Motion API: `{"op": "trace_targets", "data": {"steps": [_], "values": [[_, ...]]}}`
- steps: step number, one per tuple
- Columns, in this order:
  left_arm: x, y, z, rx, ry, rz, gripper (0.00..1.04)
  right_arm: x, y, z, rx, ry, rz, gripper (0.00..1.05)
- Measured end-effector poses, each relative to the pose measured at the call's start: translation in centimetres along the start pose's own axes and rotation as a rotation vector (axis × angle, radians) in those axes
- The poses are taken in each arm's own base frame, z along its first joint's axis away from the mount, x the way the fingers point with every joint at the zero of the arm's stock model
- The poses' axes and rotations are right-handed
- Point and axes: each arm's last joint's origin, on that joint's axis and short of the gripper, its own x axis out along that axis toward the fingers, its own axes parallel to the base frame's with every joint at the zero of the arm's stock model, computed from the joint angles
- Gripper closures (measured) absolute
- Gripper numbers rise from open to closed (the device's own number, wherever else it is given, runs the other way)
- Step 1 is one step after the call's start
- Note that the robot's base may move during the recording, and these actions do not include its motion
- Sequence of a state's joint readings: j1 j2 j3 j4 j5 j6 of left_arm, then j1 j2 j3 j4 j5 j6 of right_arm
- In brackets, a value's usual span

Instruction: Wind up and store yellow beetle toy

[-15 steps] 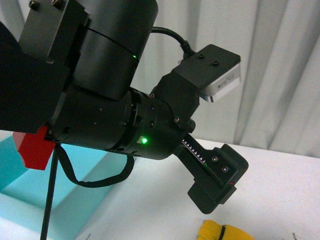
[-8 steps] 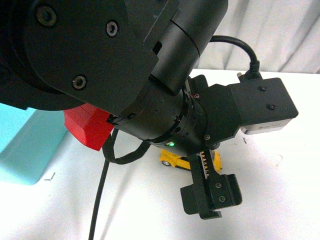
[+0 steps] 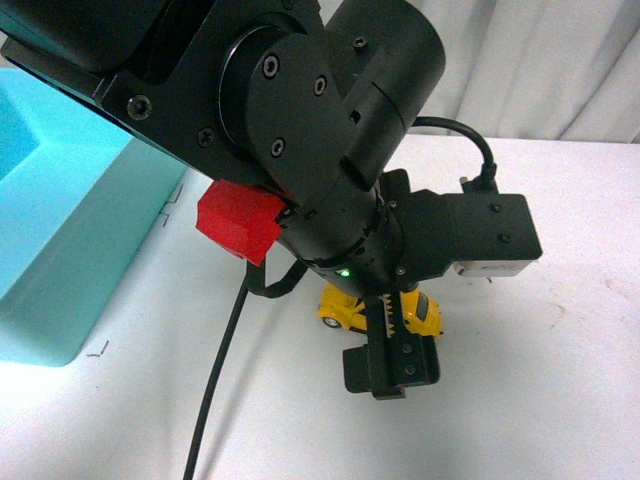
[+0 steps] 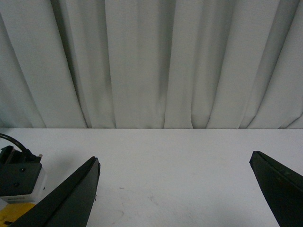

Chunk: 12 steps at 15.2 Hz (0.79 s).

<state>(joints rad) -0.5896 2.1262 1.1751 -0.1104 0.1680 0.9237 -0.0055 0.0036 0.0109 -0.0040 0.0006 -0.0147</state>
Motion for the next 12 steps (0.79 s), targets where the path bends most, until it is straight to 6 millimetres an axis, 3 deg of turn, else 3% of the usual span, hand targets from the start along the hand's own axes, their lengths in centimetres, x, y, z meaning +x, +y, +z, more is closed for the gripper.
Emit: {"op": "trace_targets", "data": {"steps": [2,5,11,12], "values": [[-0.05,0.6,-1.38,0.002,0.035,-0.025,0.07,0.0,0.0,0.0,0.0,0.0,0.0,0.06],[-0.03,0.5,-1.66,0.031,0.045,-0.046,0.07,0.0,0.0,0.0,0.0,0.0,0.0,0.06],[0.22,0.2,-1.26,0.053,0.03,-0.046,0.61,0.0,0.0,0.0,0.0,0.0,0.0,0.06],[0.19,0.19,-1.25,0.051,0.03,-0.049,0.64,0.0,0.0,0.0,0.0,0.0,0.0,0.06]]}}
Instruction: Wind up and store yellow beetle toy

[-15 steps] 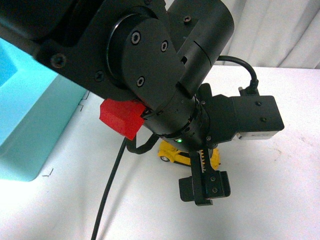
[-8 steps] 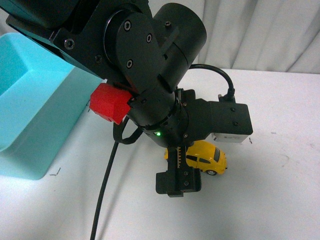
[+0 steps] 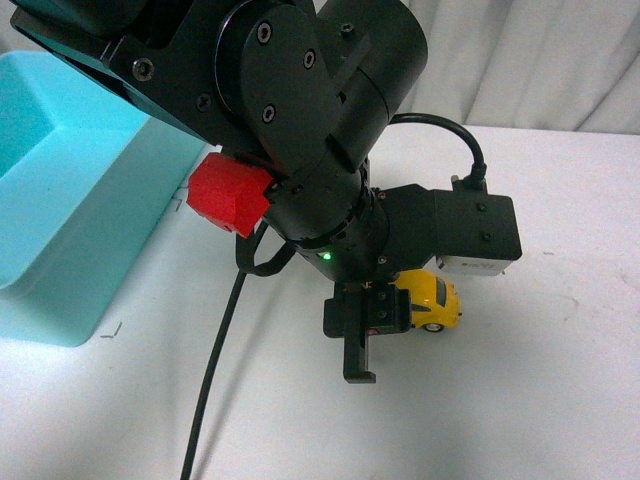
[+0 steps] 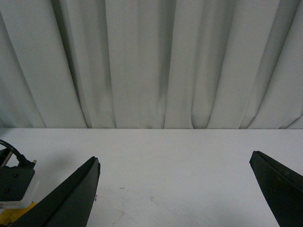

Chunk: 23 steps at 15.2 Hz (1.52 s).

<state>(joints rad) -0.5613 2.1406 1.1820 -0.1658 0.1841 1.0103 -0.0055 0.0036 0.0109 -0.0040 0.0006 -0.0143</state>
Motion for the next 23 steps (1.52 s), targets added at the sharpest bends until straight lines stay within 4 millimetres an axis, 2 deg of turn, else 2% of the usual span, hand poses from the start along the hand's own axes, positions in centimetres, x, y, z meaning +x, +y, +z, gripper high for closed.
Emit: {"op": "trace_targets", "data": {"steps": [3,5,7,9,11,13,14,15,17,19,22,23], "values": [[-0.2,0.0,0.1,-0.037,-0.002,-0.009,0.64,0.0,0.0,0.0,0.0,0.0,0.0,0.06],[-0.9,0.1,0.0,-0.133,-0.045,-0.035,0.64,0.0,0.0,0.0,0.0,0.0,0.0,0.06],[-3.3,1.1,0.4,-0.229,-0.121,-0.013,0.64,0.0,0.0,0.0,0.0,0.0,0.0,0.06],[-6.9,3.3,0.6,-0.334,-0.211,0.069,0.64,0.0,0.0,0.0,0.0,0.0,0.0,0.06],[-10.2,5.4,-0.7,-0.456,-0.279,0.157,0.64,0.0,0.0,0.0,0.0,0.0,0.0,0.06],[-14.5,7.6,-3.9,-0.623,-0.326,0.279,0.64,0.0,0.0,0.0,0.0,0.0,0.0,0.06],[-16.9,9.1,-6.5,-0.715,-0.332,0.37,0.64,0.0,0.0,0.0,0.0,0.0,0.0,0.06],[-18.8,10.0,-10.0,-0.82,-0.293,0.468,0.64,0.0,0.0,0.0,0.0,0.0,0.0,0.06],[-20.8,10.2,-16.0,-0.985,-0.177,0.633,0.64,0.0,0.0,0.0,0.0,0.0,0.0,0.06],[-20.7,9.3,-19.3,-1.049,-0.081,0.724,0.64,0.0,0.0,0.0,0.0,0.0,0.0,0.06],[-17.5,8.2,-23.3,-1.09,0.064,0.749,0.64,0.0,0.0,0.0,0.0,0.0,0.0,0.06],[-16.7,7.9,-24.0,-1.1,0.092,0.74,0.64,0.0,0.0,0.0,0.0,0.0,0.0,0.06]]}}
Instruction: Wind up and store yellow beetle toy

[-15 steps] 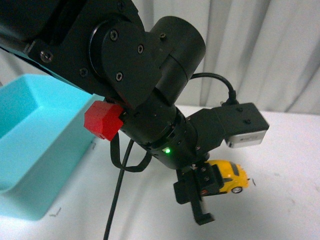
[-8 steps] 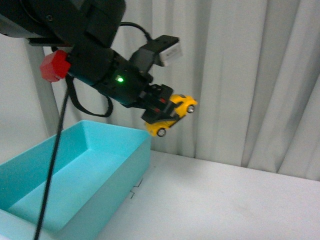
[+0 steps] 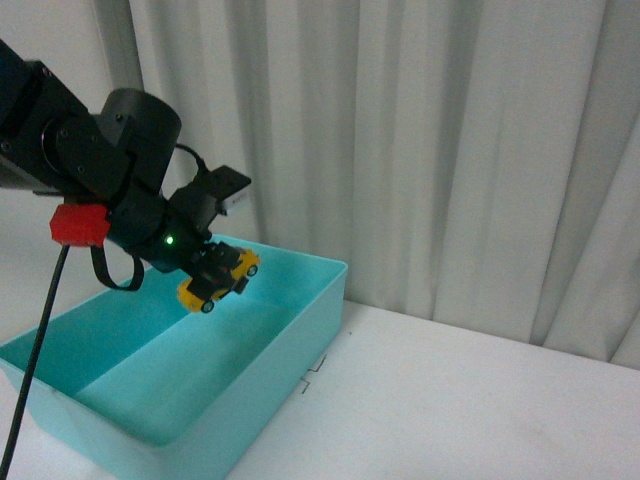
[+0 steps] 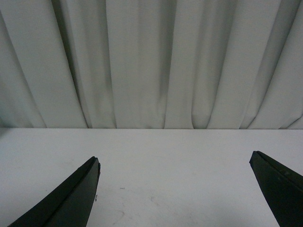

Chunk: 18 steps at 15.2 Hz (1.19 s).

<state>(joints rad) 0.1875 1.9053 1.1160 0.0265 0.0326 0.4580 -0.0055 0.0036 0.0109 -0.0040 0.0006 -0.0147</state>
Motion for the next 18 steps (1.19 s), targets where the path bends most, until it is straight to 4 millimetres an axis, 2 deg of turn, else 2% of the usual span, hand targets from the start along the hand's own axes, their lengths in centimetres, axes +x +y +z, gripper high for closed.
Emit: {"op": "trace_targets", "data": {"steps": [7,10,12,13,15,17,18], "values": [[3.7,-0.4,-3.5,0.046,0.066,0.011,0.64,0.0,0.0,0.0,0.0,0.0,0.0,0.06],[4.6,-0.3,-4.6,0.073,0.109,0.029,0.64,0.0,0.0,0.0,0.0,0.0,0.0,0.06],[4.7,-0.5,-4.9,0.069,0.135,-0.001,0.46,0.0,0.0,0.0,0.0,0.0,0.0,0.06],[4.6,-0.7,-5.1,0.039,0.142,-0.057,0.28,0.0,0.0,0.0,0.0,0.0,0.0,0.06],[4.0,-0.7,-4.6,-0.026,0.114,-0.109,0.05,0.0,0.0,0.0,0.0,0.0,0.0,0.06],[3.2,-0.3,-3.7,-0.049,0.063,-0.121,0.07,0.0,0.0,0.0,0.0,0.0,0.0,0.06],[1.9,0.2,-2.5,-0.061,0.003,-0.123,0.07,0.0,0.0,0.0,0.0,0.0,0.0,0.06]]}}
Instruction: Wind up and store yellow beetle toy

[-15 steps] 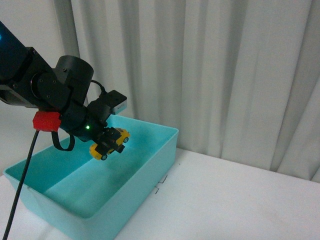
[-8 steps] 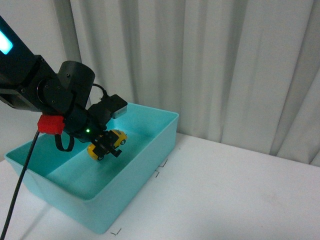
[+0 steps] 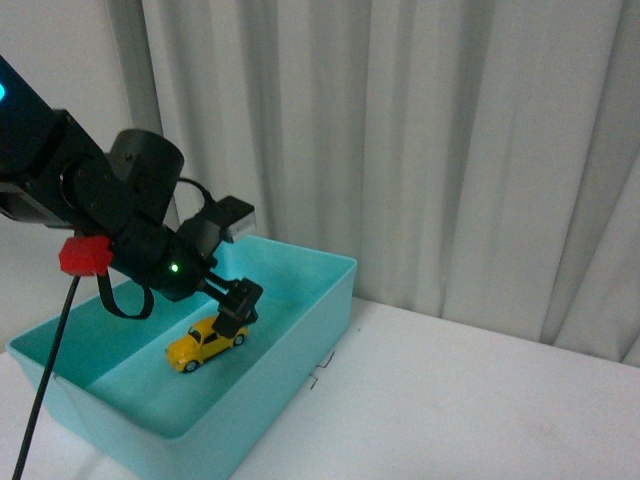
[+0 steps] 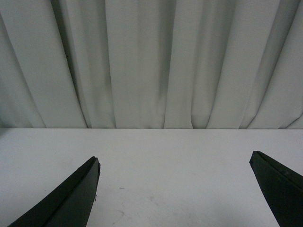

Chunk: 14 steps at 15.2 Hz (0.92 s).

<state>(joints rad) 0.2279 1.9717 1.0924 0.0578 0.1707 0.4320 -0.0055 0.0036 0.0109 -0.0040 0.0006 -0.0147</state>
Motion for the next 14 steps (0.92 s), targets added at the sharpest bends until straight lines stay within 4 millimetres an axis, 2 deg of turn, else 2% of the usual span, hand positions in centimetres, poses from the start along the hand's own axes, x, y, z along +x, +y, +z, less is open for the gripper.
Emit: {"op": "trace_targets", "data": {"steps": [2,3,5,6,7,9,10,12,14], "values": [[-4.1,0.4,2.4,-0.029,-0.128,0.003,0.07,0.0,0.0,0.0,0.0,0.0,0.0,0.06],[-6.4,0.0,2.9,-0.043,-0.179,-0.003,0.07,0.0,0.0,0.0,0.0,0.0,0.0,0.06],[-11.5,-2.3,2.5,-0.057,-0.263,-0.077,0.07,0.0,0.0,0.0,0.0,0.0,0.0,0.06],[-13.6,-3.6,2.5,-0.056,-0.393,-0.038,0.1,0.0,0.0,0.0,0.0,0.0,0.0,0.06],[-16.0,-5.1,2.2,-0.092,-0.582,0.07,0.21,0.0,0.0,0.0,0.0,0.0,0.0,0.06],[-20.3,-8.0,-0.8,-0.177,-0.821,0.123,0.44,0.0,0.0,0.0,0.0,0.0,0.0,0.06],[-20.8,-8.4,-2.2,-0.207,-0.846,0.135,0.57,0.0,0.0,0.0,0.0,0.0,0.0,0.06],[-19.5,-10.2,-5.0,-0.235,-0.772,0.124,0.8,0.0,0.0,0.0,0.0,0.0,0.001,0.06],[-19.9,-10.7,-6.5,-0.24,-0.792,0.118,1.04,0.0,0.0,0.0,0.0,0.0,-0.002,0.06]]}}
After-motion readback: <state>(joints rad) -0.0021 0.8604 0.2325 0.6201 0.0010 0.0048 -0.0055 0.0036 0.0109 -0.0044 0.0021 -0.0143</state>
